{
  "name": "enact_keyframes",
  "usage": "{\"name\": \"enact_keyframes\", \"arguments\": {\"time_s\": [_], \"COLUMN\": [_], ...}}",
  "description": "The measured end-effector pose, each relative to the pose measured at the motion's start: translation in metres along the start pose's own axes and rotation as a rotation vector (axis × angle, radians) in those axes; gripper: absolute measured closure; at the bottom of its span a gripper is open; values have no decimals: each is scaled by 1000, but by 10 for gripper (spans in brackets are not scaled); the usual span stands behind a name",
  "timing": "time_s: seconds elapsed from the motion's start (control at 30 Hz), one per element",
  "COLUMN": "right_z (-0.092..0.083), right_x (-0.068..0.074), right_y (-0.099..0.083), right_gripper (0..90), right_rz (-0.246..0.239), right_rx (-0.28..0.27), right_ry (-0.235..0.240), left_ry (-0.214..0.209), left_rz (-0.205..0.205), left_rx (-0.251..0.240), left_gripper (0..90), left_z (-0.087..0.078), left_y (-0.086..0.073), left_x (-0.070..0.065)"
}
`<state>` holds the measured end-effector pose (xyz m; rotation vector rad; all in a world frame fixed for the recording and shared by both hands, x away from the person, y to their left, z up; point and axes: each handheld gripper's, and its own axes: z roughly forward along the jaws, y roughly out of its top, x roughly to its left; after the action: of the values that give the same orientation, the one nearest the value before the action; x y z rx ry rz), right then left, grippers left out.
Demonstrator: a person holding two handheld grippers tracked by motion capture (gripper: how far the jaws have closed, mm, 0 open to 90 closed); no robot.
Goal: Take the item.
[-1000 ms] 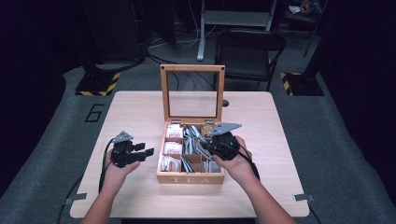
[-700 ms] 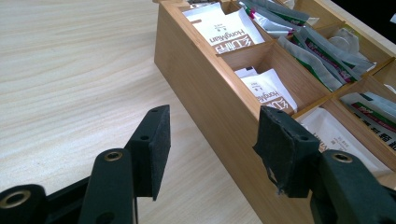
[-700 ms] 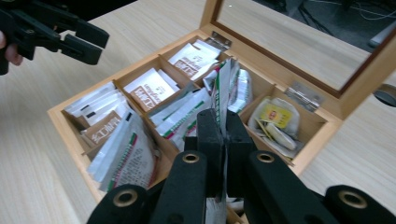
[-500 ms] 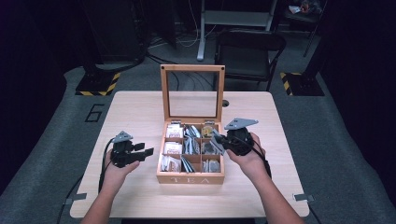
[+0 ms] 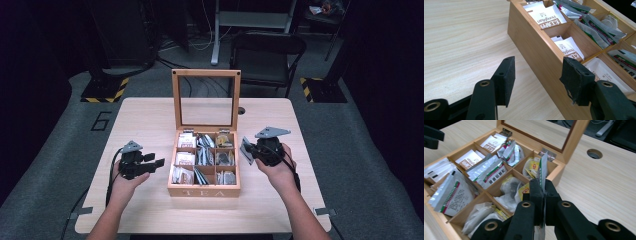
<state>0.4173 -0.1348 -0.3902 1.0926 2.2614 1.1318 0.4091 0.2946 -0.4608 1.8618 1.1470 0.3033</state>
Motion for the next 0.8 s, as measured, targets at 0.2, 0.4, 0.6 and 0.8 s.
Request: {"name": "enact_keyframes", "arguments": {"time_s": [0.2,0.4,0.6,0.8], "right_z": [1,3,7,11], "right_x": [-7,-13,-20,-25], "right_y": [-7,-17,-30,-42], "right_gripper": [880,879,878,878], "right_rz": [16,24,41,38], "right_rx": [5,19,26,39], "right_ry": [-23,-46,-65,-107], "left_ry": [2,3,5,8], "left_rz": [-1,-3,-5,-1], "left_rx": [-2,-5,-11,-11], "left_gripper": [448,446,443,443], "left_z": [0,1,1,1], "left_y": [0,-1,-1,-1], "left_x": [0,0,0,0]}}
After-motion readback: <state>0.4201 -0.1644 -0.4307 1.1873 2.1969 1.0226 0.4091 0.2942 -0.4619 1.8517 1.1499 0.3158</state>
